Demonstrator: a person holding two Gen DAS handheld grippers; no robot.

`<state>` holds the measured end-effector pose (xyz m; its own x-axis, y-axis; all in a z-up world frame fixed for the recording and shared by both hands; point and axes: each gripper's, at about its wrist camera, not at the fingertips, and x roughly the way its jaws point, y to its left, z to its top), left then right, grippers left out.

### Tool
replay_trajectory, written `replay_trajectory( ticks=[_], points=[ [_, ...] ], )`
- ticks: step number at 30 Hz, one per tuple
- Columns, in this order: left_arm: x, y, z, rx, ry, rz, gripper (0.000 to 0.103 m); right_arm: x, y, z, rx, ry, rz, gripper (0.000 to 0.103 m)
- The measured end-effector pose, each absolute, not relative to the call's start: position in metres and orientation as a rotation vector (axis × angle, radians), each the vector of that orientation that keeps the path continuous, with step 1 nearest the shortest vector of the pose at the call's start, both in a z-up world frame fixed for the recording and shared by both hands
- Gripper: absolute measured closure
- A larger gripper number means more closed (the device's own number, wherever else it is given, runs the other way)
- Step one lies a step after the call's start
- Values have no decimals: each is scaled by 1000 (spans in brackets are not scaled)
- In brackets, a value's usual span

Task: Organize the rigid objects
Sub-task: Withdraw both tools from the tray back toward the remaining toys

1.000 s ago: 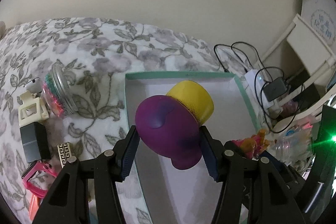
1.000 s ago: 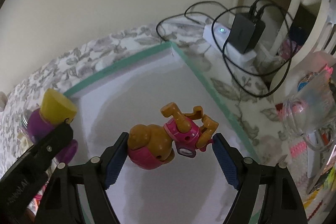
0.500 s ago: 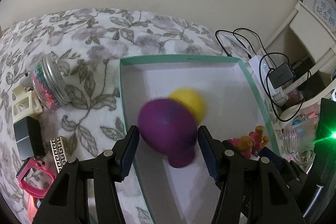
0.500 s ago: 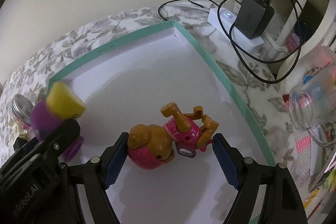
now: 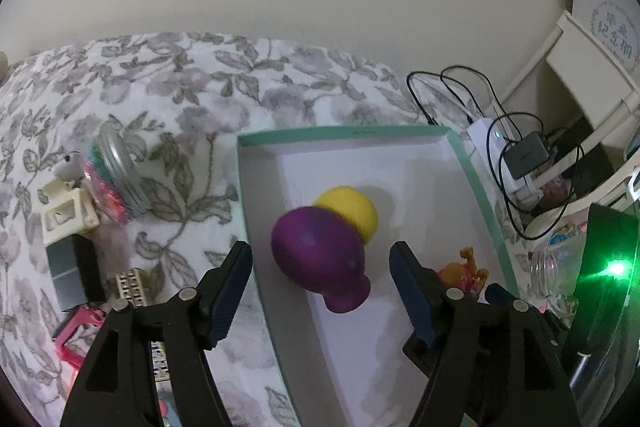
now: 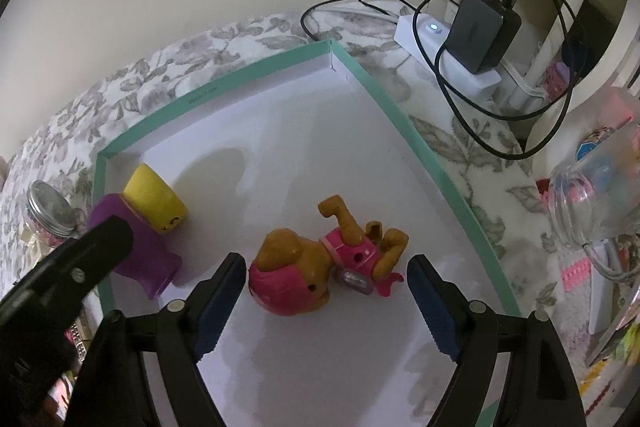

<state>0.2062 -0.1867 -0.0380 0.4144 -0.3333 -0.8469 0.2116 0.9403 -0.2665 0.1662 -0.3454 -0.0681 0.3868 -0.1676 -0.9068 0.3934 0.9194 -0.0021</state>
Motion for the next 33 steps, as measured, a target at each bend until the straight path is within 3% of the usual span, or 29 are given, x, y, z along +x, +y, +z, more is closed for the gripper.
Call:
replay_trajectory(
  ticks=[7, 8, 11, 20, 33],
  points=[
    [210, -171, -27, -110, 1081, -232, 30, 165, -342, -59, 225, 1097, -346, 1],
    [211, -169, -27, -104, 1080, -214, 28, 165, -342, -59, 224, 1094, -345, 0],
    [214, -161, -30, -88, 1086, -150, 10, 165, -340, -58, 222, 1088, -338, 0],
    [219, -146, -47, -66, 1124, -43, 0, 165, -339, -57, 215, 1072, -330, 0],
    [213, -133, -32, -97, 1126, -40, 0, 162, -329, -49, 180, 1082, -314, 0]
  ],
)
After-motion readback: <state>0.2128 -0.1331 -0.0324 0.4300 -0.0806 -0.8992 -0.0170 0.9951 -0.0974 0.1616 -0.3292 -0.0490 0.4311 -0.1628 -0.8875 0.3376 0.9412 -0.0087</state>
